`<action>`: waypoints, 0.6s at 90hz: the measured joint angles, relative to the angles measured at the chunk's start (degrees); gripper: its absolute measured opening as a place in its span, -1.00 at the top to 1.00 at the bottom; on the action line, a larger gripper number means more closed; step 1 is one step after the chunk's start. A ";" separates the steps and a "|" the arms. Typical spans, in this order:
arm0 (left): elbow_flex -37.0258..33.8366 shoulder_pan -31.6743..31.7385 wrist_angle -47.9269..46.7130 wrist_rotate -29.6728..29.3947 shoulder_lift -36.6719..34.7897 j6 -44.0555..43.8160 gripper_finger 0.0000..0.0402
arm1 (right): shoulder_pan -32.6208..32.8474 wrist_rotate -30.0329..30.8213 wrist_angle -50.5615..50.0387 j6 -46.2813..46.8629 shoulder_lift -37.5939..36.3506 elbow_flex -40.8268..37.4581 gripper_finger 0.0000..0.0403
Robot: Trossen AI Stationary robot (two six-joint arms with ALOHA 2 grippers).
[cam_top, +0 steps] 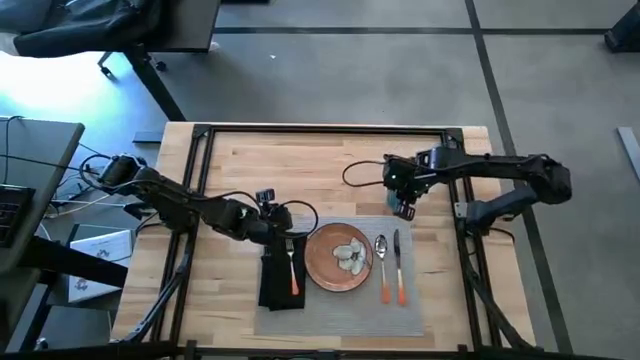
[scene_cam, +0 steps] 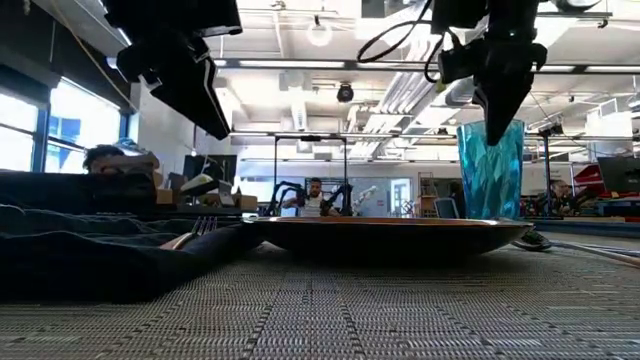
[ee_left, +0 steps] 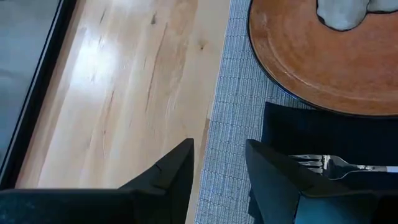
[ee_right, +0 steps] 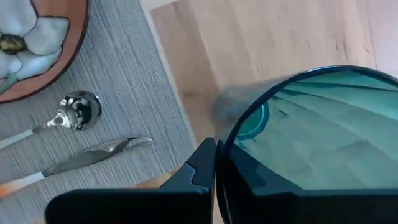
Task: Set table place
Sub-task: Move the blue cup on the upper right side of the placemat, then return to Home Position
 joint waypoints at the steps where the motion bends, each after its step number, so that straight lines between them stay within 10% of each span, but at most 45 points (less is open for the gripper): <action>1: 0.00 0.00 0.00 0.00 0.00 -0.01 0.35 | 0.00 0.01 0.03 -0.09 0.10 0.00 0.96; 54: 0.00 -0.02 0.68 -2.61 -1.25 0.68 0.35 | -0.13 0.02 -7.45 -1.92 -0.04 11.62 0.22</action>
